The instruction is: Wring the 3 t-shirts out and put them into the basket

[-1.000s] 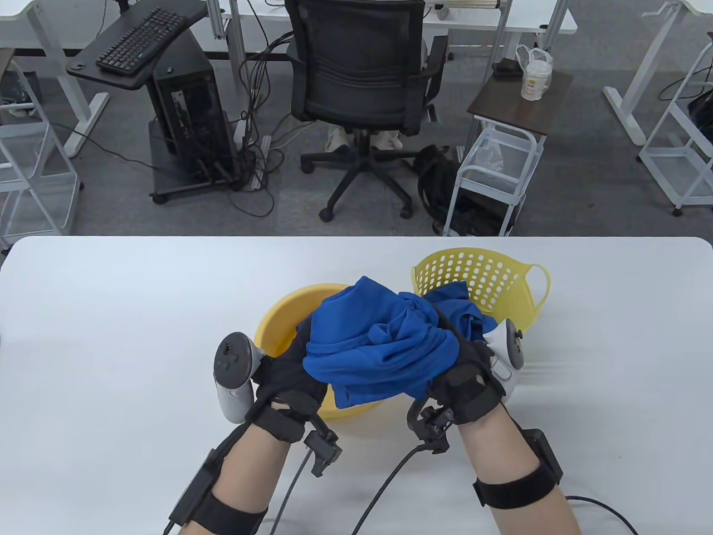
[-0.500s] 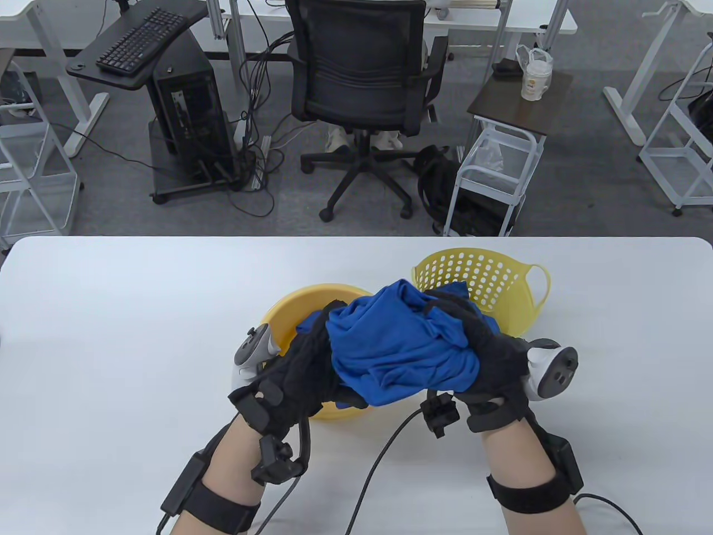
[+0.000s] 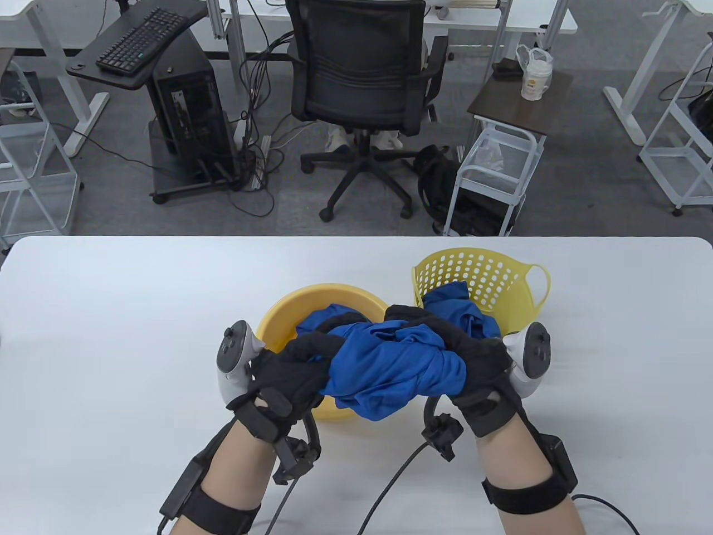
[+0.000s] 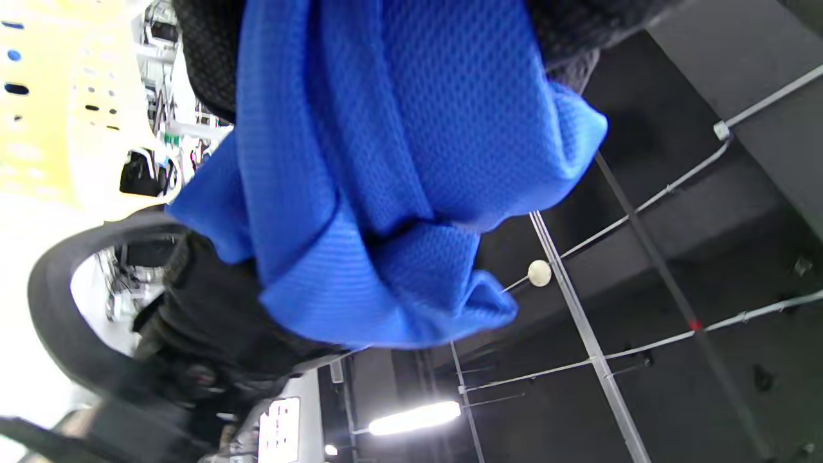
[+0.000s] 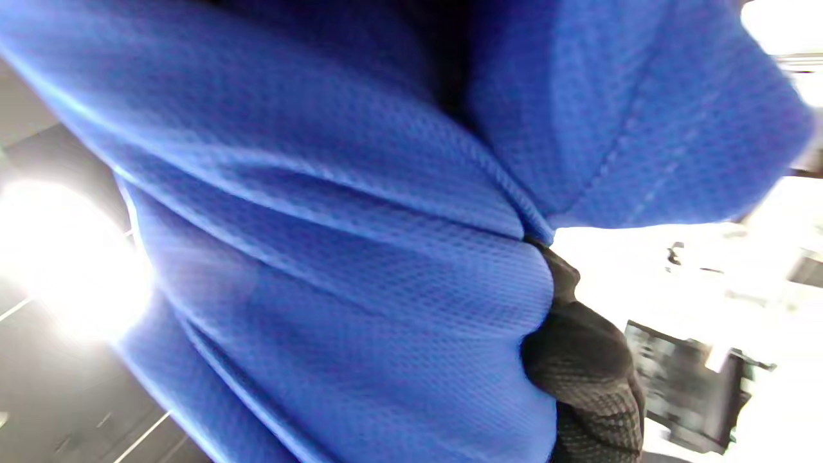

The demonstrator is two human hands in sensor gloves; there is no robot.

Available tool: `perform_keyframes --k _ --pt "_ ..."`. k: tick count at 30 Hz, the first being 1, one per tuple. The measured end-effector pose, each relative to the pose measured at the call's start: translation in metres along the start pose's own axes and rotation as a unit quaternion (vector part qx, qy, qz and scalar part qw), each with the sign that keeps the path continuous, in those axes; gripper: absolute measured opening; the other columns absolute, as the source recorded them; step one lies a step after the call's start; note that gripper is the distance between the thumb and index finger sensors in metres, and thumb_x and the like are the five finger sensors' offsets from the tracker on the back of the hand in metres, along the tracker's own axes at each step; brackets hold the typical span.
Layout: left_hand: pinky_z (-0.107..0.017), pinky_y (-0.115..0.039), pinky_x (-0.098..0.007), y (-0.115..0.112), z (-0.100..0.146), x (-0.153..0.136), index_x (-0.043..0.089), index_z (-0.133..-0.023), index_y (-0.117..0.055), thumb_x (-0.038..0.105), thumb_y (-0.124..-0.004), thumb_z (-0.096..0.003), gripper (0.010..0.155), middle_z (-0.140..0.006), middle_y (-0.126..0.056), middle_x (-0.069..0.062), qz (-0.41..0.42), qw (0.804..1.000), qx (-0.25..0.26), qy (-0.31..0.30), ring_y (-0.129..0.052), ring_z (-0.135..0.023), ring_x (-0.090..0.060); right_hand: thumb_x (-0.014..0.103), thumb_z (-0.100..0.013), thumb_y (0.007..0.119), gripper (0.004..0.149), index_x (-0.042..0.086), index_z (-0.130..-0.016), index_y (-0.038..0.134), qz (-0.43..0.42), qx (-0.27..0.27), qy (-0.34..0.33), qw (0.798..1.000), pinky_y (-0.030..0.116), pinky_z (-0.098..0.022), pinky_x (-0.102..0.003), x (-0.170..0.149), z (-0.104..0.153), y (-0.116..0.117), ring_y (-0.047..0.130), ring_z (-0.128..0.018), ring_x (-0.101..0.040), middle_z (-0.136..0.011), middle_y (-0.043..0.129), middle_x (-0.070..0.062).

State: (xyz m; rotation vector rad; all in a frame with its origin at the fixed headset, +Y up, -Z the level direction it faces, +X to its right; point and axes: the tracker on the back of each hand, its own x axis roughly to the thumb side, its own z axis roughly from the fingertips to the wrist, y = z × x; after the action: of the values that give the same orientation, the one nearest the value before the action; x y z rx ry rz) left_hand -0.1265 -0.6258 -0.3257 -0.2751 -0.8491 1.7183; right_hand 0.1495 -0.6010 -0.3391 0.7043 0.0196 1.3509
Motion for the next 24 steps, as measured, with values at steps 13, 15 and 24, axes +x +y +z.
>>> perform_keyframes --k 13,15,24 --pt "-0.065 -0.075 -0.058 -0.005 0.007 -0.007 0.035 -0.078 -0.076 0.072 -0.087 -0.0502 0.048 -0.116 -0.063 -0.014 -0.093 0.985 0.068 0.13 -0.082 -0.09 -0.044 0.031 -0.059 0.09 0.043 0.002 -0.089 0.08 0.123 0.036 0.036 0.991 0.091 -0.025 -0.049 0.001 -0.001 -0.007 0.092 -0.053 -0.063 -0.101 0.071 -0.039" --pt "-0.066 -0.075 -0.054 -0.007 0.006 -0.006 0.026 -0.109 -0.038 0.072 -0.087 -0.0504 0.089 -0.119 -0.048 -0.021 -0.126 0.982 0.044 0.135 -0.08 -0.091 -0.041 0.031 -0.059 0.091 0.044 0.003 -0.09 0.08 0.114 0.041 0.049 0.991 0.091 -0.025 -0.048 -0.002 -0.002 -0.008 0.092 -0.053 -0.063 -0.101 0.071 -0.039" --pt "-0.066 -0.074 -0.051 -0.029 0.002 -0.001 0.06 -0.115 -0.036 0.087 -0.066 -0.0465 0.079 -0.128 -0.037 -0.014 -0.347 0.934 0.025 0.081 -0.08 -0.09 -0.037 0.031 -0.059 0.09 0.043 0.002 -0.089 0.08 0.118 0.01 0.111 0.987 0.09 -0.019 -0.039 -0.011 -0.001 -0.011 0.093 -0.041 -0.056 -0.095 0.075 -0.04"
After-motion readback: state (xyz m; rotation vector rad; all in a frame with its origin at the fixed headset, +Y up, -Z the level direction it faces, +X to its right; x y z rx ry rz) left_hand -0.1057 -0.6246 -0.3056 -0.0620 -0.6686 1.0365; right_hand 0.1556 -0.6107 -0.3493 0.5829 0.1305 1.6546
